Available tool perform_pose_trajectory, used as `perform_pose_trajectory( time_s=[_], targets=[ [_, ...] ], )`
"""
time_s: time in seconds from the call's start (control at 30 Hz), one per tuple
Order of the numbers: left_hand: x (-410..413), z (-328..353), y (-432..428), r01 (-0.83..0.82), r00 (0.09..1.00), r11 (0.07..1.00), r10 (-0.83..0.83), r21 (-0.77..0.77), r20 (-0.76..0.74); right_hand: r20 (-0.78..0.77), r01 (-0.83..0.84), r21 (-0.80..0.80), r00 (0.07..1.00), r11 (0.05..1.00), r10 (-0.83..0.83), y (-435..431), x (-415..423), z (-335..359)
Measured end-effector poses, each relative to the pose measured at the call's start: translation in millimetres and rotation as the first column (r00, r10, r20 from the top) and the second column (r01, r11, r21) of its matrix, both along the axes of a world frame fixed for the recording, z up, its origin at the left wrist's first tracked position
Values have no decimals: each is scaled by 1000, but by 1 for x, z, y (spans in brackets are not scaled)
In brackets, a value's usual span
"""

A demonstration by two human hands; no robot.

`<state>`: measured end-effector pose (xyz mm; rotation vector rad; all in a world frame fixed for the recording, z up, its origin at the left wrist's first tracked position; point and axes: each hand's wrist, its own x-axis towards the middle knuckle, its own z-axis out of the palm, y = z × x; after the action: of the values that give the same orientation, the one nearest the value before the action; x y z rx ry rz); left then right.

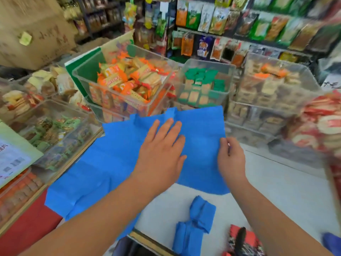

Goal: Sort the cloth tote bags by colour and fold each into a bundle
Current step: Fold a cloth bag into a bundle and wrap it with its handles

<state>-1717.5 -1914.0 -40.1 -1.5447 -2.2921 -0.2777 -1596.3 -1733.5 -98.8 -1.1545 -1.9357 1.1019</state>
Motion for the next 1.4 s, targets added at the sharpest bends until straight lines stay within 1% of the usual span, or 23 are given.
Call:
perform_pose_trajectory(
  time_s=[0.1,0.13,0.2,0.3,0.33,0.43,0.47,0.53,0.6,0.63,0.67,0.7,0.73,0.8,0.83,0.9,0.93,1.0,1.13,1.23,1.3,1.37,1.4],
  targets=[
    [-4,-21,23,79,994,994,-72,-79,88,-53,73,-220,995,973,-86,25,0,-2],
    [-9,-32,28,108,984,987,-89,-121,152,-40,87,-294,994,952,-103,34,0,-6],
    [-21,-58,35,162,952,964,-96,-211,291,21,131,-370,991,920,-132,51,1,-21],
    [-33,-98,41,266,877,905,-84,-331,473,118,222,-412,975,884,-190,74,7,-56],
    [-36,-113,40,283,862,886,-68,-366,502,143,250,-432,968,867,-208,81,10,-69],
    [-39,-155,40,324,884,855,-122,-404,451,231,355,-471,933,808,-275,99,25,-109],
    [-39,-168,39,346,871,835,-115,-428,478,261,397,-468,916,789,-306,103,30,-120],
    [-40,-192,39,374,836,757,-26,-536,547,329,466,-435,879,770,-346,112,40,-139],
    [-41,-215,35,365,847,685,36,-630,530,417,477,-355,850,804,-321,114,50,-156],
    [-42,-225,33,374,846,658,46,-654,531,489,443,-272,828,854,-273,111,55,-164],
    [-44,-236,29,393,835,628,63,-671,547,547,353,-156,809,922,-217,106,61,-174],
    [-46,-247,26,414,818,608,79,-678,570,580,210,-50,802,976,-142,98,65,-185],
    [-50,-257,22,429,808,617,63,-659,585,593,37,0,805,999,-30,87,66,-195],
    [-58,-274,19,452,815,664,-36,-596,579,612,-247,-66,756,967,235,59,62,-206],
    [-62,-281,18,467,812,660,-57,-588,581,635,-362,-96,695,927,337,46,60,-212],
    [-68,-291,16,483,807,642,-63,-595,587,693,-554,-101,556,826,458,22,55,-222],
    [-70,-297,14,483,815,650,-88,-587,573,725,-604,-118,490,788,484,15,52,-226],
    [-72,-302,11,497,817,647,-124,-579,562,775,-599,-199,387,775,499,12,47,-231],
    [-70,-306,5,513,802,713,-200,-477,563,795,-525,-274,348,806,497,17,40,-232],
    [-72,-305,6,521,758,758,-199,-393,621,743,-481,-359,372,800,557,23,38,-225],
    [-77,-299,10,511,669,799,-138,-318,731,666,-443,-455,408,773,625,33,37,-216],
    [-86,-279,16,473,586,840,-75,-266,807,579,-368,-551,478,749,660,47,39,-195],
    [-90,-268,19,452,566,859,-69,-239,821,525,-326,-601,528,730,668,55,42,-181]
  ],
)
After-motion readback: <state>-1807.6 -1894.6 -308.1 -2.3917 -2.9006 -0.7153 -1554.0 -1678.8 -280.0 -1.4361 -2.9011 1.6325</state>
